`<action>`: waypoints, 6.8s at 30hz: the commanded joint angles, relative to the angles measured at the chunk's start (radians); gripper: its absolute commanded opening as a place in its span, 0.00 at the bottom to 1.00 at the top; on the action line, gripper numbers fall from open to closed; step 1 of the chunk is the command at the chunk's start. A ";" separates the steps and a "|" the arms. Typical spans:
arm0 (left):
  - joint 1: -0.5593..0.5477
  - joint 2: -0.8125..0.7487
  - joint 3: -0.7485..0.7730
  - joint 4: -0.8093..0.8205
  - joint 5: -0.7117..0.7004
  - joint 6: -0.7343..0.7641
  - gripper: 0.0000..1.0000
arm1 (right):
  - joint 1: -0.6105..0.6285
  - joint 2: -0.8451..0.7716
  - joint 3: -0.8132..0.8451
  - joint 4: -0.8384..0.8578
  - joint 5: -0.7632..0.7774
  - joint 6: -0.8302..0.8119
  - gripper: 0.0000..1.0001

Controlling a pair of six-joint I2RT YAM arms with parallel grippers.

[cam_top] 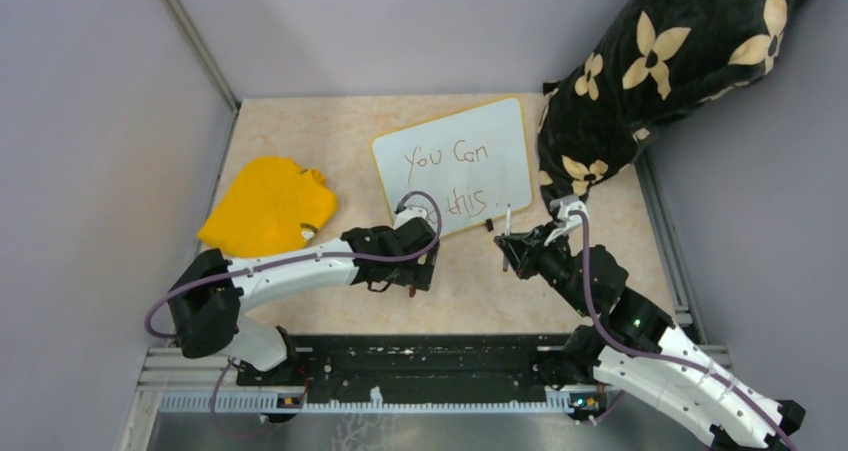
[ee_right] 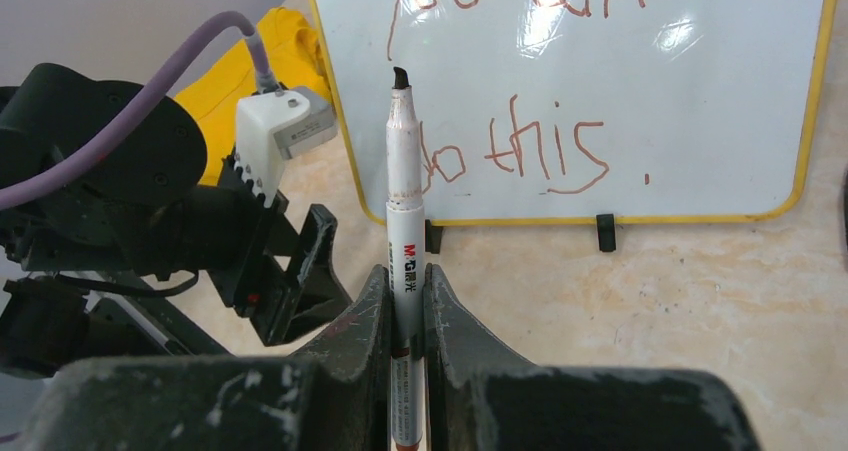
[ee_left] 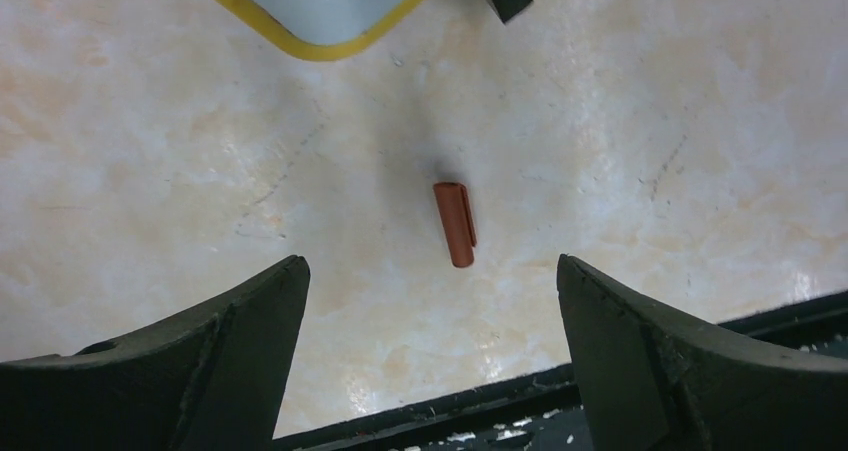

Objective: Write a sentence on the whiteboard
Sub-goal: Close the whiteboard marker at the center of the board.

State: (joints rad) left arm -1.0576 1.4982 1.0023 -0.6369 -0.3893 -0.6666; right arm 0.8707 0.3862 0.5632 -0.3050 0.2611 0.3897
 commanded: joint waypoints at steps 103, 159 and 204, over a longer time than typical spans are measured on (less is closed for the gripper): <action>0.018 0.149 0.006 0.031 0.121 -0.077 0.00 | 0.007 -0.021 0.020 0.001 0.019 -0.005 0.00; 0.306 -0.836 -0.190 0.921 0.555 -0.074 0.00 | 0.402 0.479 0.248 0.403 0.024 -0.332 0.00; 0.306 -0.878 -0.240 0.927 0.619 -0.101 0.00 | 0.439 0.562 0.286 0.483 -0.002 -0.275 0.00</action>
State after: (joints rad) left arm -0.7563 0.6319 0.7708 0.2657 0.2043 -0.7673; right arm 1.3144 0.9810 0.8505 0.1131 0.2783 0.1085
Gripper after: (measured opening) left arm 0.190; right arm 0.065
